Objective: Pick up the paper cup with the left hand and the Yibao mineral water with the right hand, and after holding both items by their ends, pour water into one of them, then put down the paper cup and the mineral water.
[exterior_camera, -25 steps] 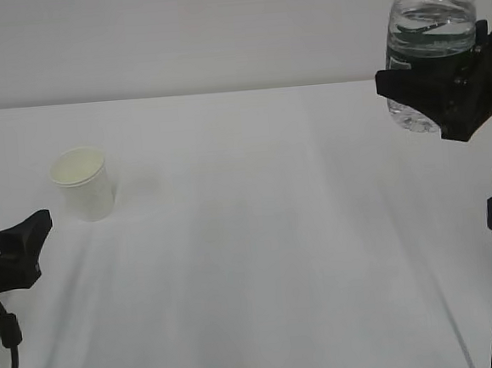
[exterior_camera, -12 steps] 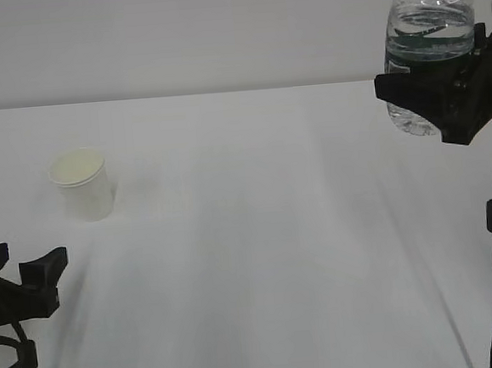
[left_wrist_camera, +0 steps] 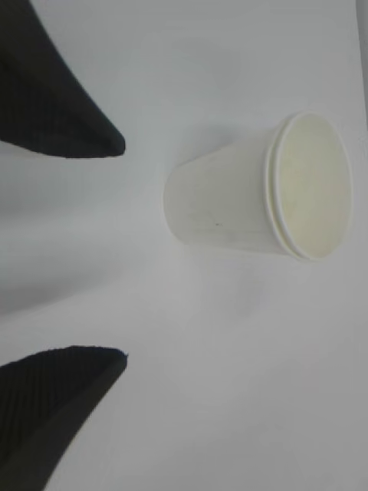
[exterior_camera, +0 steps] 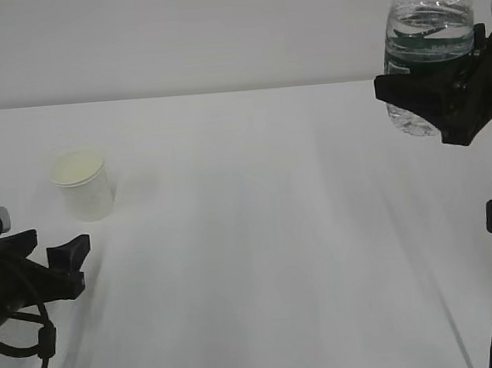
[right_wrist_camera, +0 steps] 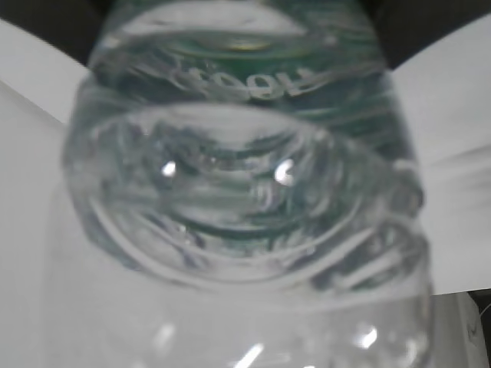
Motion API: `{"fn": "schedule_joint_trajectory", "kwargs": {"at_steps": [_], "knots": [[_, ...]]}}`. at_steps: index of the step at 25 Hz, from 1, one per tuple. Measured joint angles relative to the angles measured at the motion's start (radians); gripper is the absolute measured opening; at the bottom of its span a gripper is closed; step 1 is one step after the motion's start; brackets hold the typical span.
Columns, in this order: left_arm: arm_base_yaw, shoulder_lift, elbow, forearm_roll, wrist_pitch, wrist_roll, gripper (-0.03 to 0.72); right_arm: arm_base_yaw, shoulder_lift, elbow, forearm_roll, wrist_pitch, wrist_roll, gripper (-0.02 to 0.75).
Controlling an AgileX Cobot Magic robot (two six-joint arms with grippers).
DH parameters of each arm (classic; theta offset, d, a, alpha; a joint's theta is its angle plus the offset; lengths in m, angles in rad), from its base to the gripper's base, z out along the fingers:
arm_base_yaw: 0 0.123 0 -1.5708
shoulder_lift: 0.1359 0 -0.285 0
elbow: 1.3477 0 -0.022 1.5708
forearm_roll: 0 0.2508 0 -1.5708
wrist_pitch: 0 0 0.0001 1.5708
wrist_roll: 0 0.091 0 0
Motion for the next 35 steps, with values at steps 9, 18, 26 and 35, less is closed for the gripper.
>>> {"fn": "schedule_joint_trajectory", "kwargs": {"at_steps": [9,18,26,35], "knots": [[0.0,0.027,-0.05,-0.021,0.0,-0.002,0.535,0.0,0.0,0.0,-0.004,0.0,0.002,0.4],[0.01,0.085,-0.059,-0.05,-0.002,-0.002,0.53,0.0,0.0,0.0,0.028,0.009,0.008,0.4],[0.012,0.101,-0.075,-0.05,-0.002,-0.002,0.53,0.0,0.0,0.0,0.057,0.056,0.046,0.4],[0.012,0.118,-0.16,-0.05,-0.002,0.0,0.53,0.0,0.0,0.0,0.075,0.061,0.049,0.4]]}}
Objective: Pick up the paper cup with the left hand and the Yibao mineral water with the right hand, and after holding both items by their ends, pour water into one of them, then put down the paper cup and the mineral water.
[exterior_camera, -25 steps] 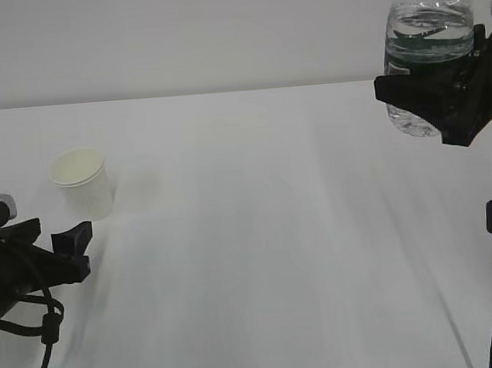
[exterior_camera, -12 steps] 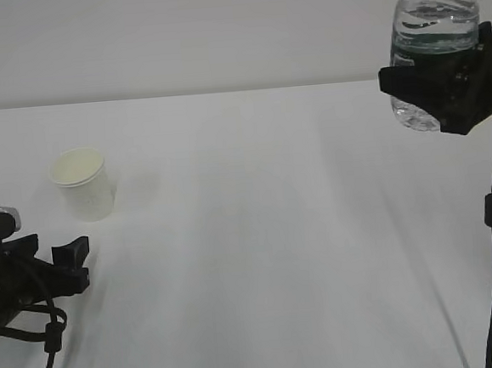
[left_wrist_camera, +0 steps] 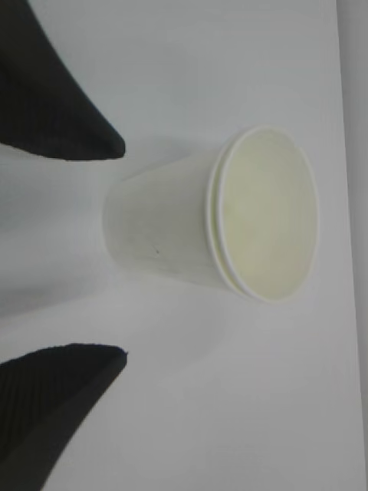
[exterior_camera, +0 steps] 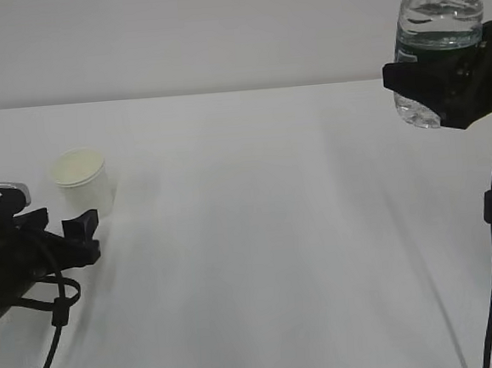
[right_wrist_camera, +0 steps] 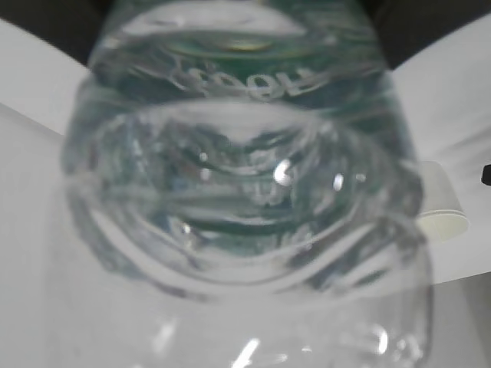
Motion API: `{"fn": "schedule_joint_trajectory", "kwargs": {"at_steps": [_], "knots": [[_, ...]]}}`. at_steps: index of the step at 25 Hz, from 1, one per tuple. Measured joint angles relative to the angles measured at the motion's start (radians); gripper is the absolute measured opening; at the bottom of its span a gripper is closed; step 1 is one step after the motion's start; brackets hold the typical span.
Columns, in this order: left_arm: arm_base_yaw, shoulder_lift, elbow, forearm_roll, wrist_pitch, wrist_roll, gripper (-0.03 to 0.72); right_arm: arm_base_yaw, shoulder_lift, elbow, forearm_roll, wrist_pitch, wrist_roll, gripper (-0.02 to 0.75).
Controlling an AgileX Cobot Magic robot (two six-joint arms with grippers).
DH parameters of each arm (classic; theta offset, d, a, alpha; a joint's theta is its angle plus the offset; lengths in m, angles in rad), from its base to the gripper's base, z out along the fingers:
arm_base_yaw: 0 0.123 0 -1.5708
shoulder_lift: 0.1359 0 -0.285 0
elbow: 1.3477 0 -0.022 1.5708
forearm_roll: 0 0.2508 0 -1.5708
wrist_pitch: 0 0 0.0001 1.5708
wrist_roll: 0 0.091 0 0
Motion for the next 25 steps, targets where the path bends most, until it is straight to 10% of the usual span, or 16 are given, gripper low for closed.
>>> {"fn": "schedule_joint_trajectory", "kwargs": {"at_steps": [25], "knots": [[0.077,0.138,-0.139,0.05,0.0,0.002,0.615,0.0,0.0,0.0,0.004,0.0,0.003,0.399]]}}
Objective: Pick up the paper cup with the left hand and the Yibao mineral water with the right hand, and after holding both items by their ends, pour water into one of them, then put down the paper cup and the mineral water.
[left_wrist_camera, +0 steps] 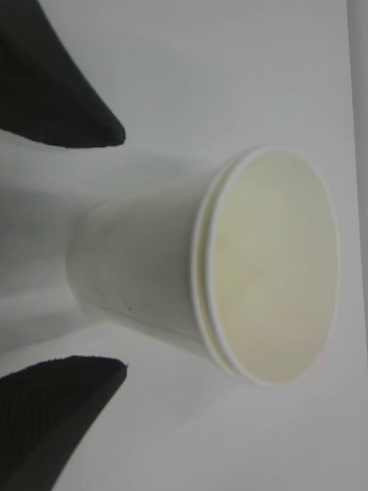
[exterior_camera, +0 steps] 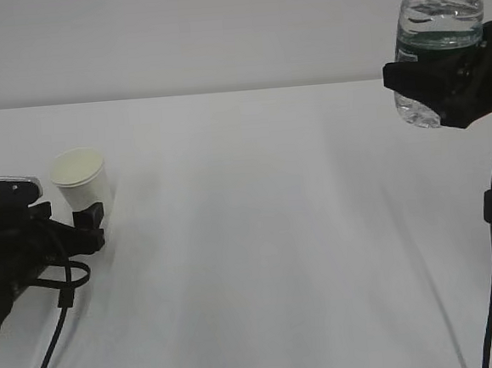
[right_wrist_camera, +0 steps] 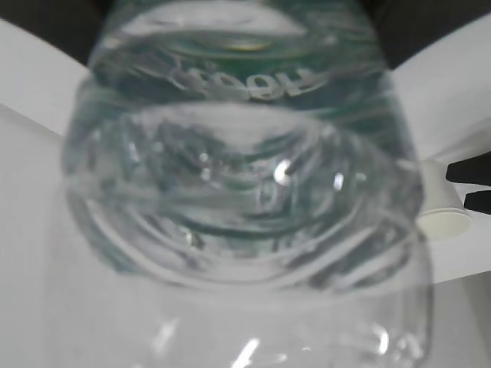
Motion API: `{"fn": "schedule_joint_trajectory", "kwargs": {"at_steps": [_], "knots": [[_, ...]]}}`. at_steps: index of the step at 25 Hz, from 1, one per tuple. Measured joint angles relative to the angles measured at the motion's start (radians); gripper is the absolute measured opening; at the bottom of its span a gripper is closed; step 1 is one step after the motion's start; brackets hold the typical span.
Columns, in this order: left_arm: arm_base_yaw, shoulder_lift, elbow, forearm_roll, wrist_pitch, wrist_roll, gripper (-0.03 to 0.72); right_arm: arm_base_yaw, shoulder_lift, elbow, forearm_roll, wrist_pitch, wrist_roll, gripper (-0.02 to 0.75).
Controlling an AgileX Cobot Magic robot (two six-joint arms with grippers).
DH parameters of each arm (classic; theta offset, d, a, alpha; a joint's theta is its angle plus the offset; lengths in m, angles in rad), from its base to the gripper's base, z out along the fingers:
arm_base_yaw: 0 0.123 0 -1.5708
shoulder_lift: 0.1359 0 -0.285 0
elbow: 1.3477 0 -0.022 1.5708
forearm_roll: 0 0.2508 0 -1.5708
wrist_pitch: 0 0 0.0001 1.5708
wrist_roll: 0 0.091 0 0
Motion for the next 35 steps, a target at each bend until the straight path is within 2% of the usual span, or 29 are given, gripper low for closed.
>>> {"fn": "schedule_joint_trajectory", "kwargs": {"at_steps": [35], "knots": [[0.018,0.098,-0.184,0.005,0.0,0.0,0.598,0.0,0.0,0.0,-0.006,0.0,0.0,0.399]]}}
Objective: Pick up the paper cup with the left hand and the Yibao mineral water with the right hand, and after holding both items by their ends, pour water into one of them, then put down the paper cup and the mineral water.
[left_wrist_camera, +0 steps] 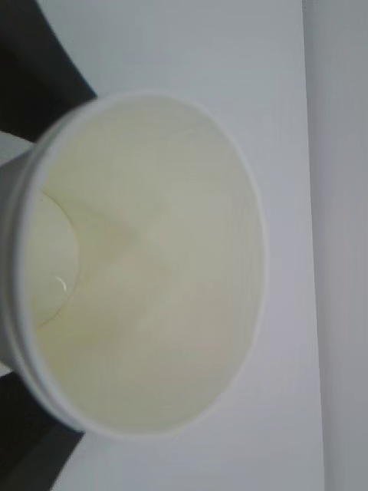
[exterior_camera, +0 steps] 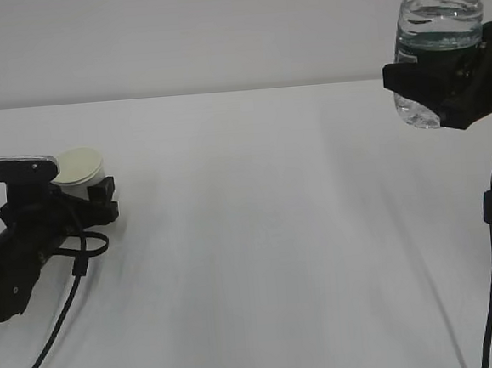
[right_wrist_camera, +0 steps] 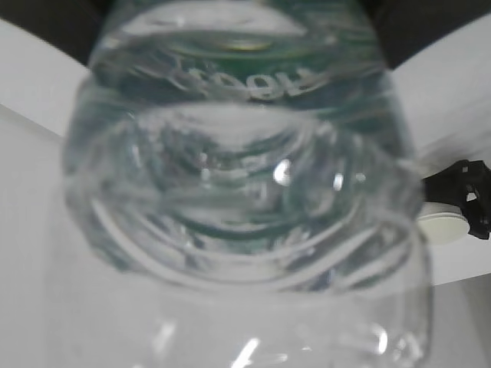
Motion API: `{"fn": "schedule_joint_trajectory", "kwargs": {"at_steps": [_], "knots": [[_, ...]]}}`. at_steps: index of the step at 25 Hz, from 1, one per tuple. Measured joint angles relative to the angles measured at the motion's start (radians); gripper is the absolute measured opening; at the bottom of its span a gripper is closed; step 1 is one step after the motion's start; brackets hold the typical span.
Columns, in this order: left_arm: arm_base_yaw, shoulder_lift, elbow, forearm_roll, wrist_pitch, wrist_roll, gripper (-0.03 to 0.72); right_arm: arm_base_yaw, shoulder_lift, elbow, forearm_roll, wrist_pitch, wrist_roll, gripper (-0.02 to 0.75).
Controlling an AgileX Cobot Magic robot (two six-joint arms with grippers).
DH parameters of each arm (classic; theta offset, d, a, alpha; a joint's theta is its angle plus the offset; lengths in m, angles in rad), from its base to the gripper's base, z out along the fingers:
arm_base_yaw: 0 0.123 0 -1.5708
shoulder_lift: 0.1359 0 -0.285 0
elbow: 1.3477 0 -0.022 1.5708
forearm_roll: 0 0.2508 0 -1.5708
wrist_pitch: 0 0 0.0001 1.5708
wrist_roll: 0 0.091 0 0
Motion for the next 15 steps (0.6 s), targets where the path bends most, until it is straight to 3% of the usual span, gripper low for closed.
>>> {"fn": "schedule_joint_trajectory", "kwargs": {"at_steps": [15], "knots": [[0.033,0.026,0.0,-0.002,0.0,0.0,0.593,0.0,0.0,0.0,-0.007,0.0,0.0,0.399]]}}
